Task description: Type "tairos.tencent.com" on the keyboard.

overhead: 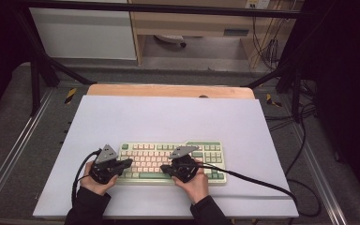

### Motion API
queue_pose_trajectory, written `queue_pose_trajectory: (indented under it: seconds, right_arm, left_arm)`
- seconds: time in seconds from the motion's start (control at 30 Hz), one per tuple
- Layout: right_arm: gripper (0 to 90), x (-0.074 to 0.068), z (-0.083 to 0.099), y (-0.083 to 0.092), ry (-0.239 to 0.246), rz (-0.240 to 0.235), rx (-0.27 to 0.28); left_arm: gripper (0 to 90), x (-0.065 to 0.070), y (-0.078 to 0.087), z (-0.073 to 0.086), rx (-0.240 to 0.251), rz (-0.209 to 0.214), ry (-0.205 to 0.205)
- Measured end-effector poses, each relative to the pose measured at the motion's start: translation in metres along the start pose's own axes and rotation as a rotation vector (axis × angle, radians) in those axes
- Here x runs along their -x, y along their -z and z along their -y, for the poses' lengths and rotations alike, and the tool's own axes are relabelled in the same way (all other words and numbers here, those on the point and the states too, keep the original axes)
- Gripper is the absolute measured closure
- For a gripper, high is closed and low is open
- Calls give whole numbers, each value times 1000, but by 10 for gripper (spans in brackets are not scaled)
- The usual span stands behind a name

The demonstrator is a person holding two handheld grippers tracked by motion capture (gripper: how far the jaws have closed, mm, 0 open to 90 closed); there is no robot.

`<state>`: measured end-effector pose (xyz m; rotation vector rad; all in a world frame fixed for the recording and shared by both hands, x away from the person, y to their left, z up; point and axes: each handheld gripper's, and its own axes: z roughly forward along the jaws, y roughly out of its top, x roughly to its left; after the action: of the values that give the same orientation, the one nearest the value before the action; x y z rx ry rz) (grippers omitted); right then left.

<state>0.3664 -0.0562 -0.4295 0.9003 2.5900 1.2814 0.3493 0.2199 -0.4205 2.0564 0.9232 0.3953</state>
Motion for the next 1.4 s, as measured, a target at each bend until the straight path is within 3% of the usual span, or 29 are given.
queue_pose_trajectory:
  seconds: [0.4,1.1,1.4]
  right_arm:
    - [900,4,-6,18,22,31,9]
    - [900,29,16,53,-44,63,40]
    - [900,35,26,61,-60,66,44]
  left_arm:
    - [899,1,1,0,3,3,1]
    - [899,5,1,-3,8,11,-7]
    - [899,10,-1,-10,11,14,-19]
